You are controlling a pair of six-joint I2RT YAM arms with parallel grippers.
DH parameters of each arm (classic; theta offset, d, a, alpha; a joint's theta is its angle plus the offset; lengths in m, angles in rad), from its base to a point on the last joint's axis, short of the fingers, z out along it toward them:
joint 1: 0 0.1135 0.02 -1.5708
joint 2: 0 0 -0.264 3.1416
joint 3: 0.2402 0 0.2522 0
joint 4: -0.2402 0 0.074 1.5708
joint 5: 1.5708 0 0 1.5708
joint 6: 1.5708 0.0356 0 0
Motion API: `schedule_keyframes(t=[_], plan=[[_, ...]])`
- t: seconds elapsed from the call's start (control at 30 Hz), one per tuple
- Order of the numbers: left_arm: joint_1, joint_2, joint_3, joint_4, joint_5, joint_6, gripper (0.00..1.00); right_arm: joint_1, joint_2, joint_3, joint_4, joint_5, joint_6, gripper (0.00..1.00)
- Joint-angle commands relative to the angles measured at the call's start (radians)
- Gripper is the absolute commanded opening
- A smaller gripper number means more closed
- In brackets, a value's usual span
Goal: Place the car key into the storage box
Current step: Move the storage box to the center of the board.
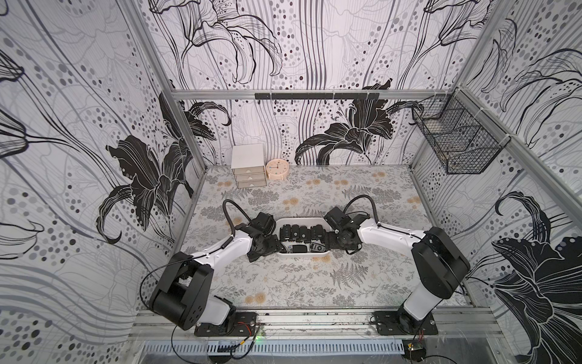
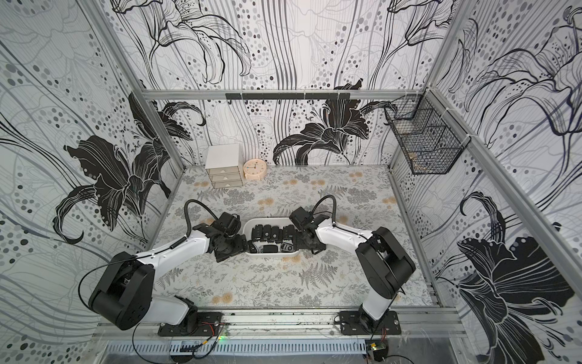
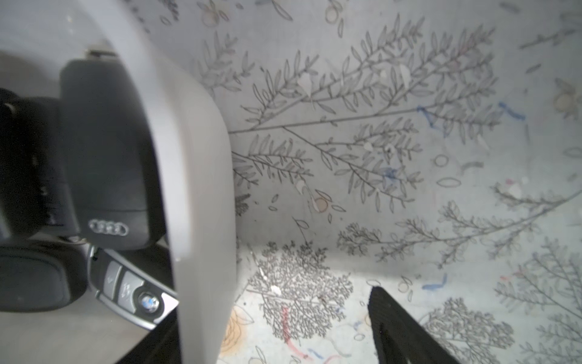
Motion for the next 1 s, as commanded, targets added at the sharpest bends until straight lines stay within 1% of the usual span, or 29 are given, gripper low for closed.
schedule_keyframes(t=[0.0,0.2,0.33,0.63,0.77,0.97], plan=[[-0.020,-0.033,-0.036,-0.033,-0.020,-0.043,0.84,0.001,-0.056,-0.064,-0.061,0.000,0.025,0.82],[-0.079,-0.071,-0.089,-0.038,-0.023,-0.112,0.84,0.010,-0.124,-0.163,-0.062,-0.003,0.046,0.82],[-0.137,-0.105,-0.122,-0.057,-0.029,-0.167,0.84,0.013,-0.172,-0.220,-0.064,-0.005,0.054,0.83],[-0.250,-0.190,-0.194,-0.096,-0.055,-0.294,0.84,0.031,-0.272,-0.309,-0.074,-0.014,0.079,0.83],[-0.271,-0.214,-0.200,-0.129,-0.070,-0.316,0.84,0.050,-0.309,-0.334,-0.078,-0.017,0.102,0.83],[-0.271,-0.239,-0.195,-0.156,-0.099,-0.321,0.84,0.074,-0.351,-0.366,-0.079,-0.024,0.137,0.83]])
